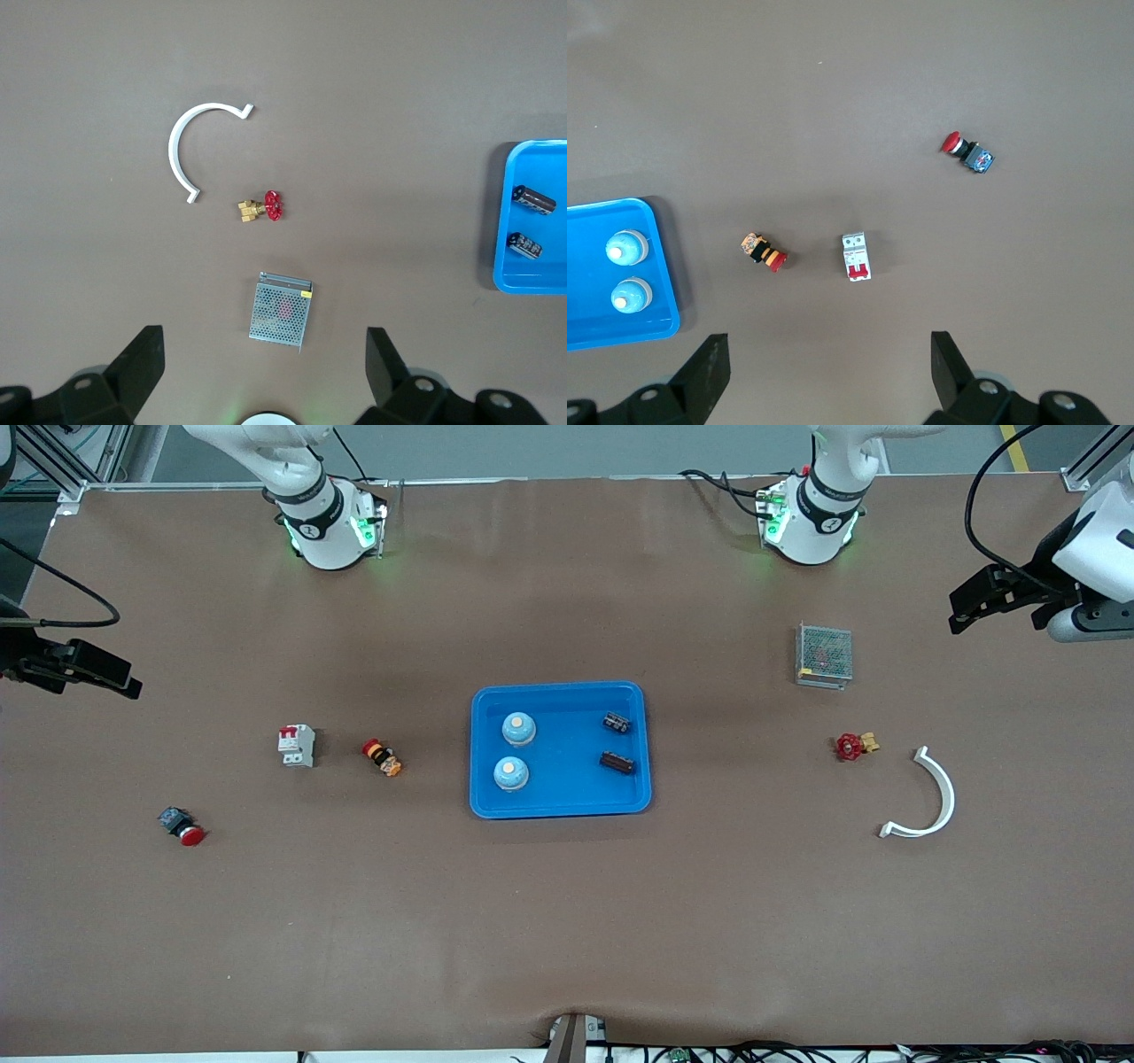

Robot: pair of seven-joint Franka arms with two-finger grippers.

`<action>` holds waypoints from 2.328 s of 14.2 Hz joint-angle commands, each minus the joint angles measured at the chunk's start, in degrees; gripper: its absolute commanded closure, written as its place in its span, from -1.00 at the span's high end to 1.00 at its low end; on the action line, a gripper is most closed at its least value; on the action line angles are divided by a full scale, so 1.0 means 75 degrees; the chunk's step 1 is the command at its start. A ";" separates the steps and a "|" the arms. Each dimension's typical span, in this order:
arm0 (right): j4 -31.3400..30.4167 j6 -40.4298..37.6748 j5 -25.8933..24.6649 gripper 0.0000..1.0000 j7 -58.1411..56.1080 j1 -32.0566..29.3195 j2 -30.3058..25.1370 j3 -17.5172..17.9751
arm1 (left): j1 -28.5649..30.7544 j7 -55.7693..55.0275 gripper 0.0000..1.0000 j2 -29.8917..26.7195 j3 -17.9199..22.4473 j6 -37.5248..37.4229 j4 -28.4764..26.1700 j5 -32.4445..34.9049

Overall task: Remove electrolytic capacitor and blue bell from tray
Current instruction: 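Reach the right gripper to a blue bell while the left gripper reaches a capacitor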

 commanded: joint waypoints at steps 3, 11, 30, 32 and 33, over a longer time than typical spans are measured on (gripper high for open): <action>-0.0173 0.0081 0.0026 1.00 0.0029 -0.0035 -0.0124 0.0041 | -0.0004 0.0078 1.00 0.0027 -0.0029 -0.0119 0.0211 0.0009; -0.2150 0.1391 0.0155 1.00 0.1247 0.0468 -0.0546 0.0111 | -0.0121 -0.0051 1.00 0.0472 -0.0203 0.0102 0.0177 0.0091; -0.4076 0.6618 -0.0009 1.00 1.0772 0.3924 0.1608 0.0087 | -0.0729 -0.8355 0.90 0.2627 -0.2736 0.4601 -0.1757 0.0278; -0.3971 0.6842 -0.0032 1.00 1.1299 0.4159 0.2041 0.0076 | -0.1068 -0.9328 0.76 0.3142 -0.2748 0.5058 -0.1710 0.0815; -0.3924 0.6971 -0.0044 1.00 1.1534 0.4253 0.2264 0.0076 | -0.1244 -0.9820 0.69 0.3377 -0.2748 0.5223 -0.1640 0.1038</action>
